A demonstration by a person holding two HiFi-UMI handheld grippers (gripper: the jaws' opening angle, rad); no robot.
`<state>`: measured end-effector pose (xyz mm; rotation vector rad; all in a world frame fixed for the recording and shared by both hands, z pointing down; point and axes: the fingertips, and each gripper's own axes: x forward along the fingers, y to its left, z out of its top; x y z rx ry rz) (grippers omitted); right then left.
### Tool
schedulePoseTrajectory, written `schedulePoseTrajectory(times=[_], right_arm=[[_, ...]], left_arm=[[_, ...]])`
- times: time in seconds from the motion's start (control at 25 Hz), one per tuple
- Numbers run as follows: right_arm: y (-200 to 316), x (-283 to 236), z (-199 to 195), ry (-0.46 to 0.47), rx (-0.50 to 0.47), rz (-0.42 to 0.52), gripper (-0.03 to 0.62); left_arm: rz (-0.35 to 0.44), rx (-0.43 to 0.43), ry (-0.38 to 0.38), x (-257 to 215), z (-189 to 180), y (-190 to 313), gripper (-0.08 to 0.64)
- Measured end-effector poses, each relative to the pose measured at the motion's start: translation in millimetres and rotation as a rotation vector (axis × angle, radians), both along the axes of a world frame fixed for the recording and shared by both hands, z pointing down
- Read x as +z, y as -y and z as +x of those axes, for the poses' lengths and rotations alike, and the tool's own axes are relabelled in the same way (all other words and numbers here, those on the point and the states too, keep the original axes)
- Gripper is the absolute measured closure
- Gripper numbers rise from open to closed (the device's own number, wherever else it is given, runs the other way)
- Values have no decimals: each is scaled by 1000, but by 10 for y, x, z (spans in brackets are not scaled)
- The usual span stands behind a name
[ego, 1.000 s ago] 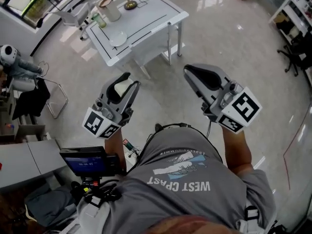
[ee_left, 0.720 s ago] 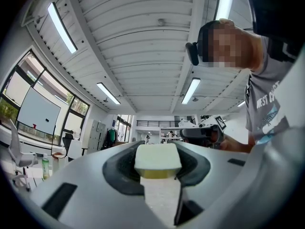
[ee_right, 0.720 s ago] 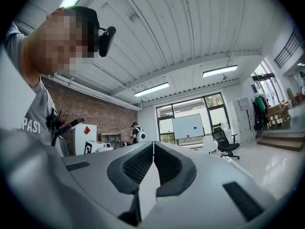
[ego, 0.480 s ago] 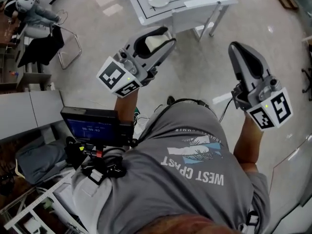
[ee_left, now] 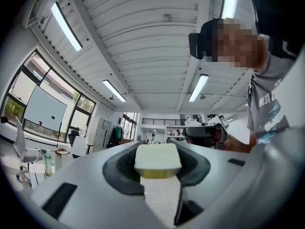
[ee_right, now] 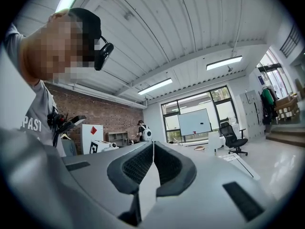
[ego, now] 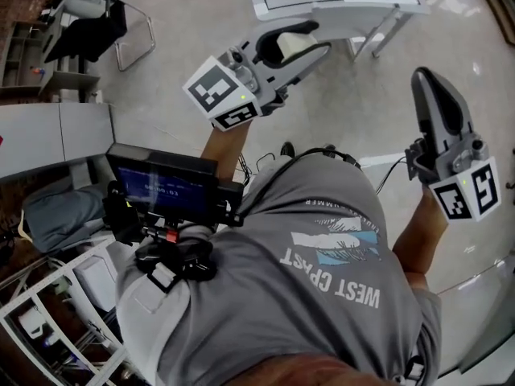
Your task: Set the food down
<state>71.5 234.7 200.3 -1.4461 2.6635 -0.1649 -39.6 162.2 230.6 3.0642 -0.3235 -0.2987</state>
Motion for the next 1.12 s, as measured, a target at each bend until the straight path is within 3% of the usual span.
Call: schedulePoseTrajectory(times=[0.48, 0.72, 0.88, 1.12], right_arm=[[490, 104, 418, -5, -106, -16, 584], [815, 131, 352, 3, -73, -22, 584], [1032, 51, 146, -32, -58, -10, 584], [1483, 226, -183, -14, -26, -1, 584]], left_arm=[[-22, -89, 21, 94, 448, 302, 407], [-31, -85, 14, 155, 293, 571, 407], [-32, -57, -2, 134, 145, 812, 407], [-28, -24, -1, 257, -183, 1269, 407]])
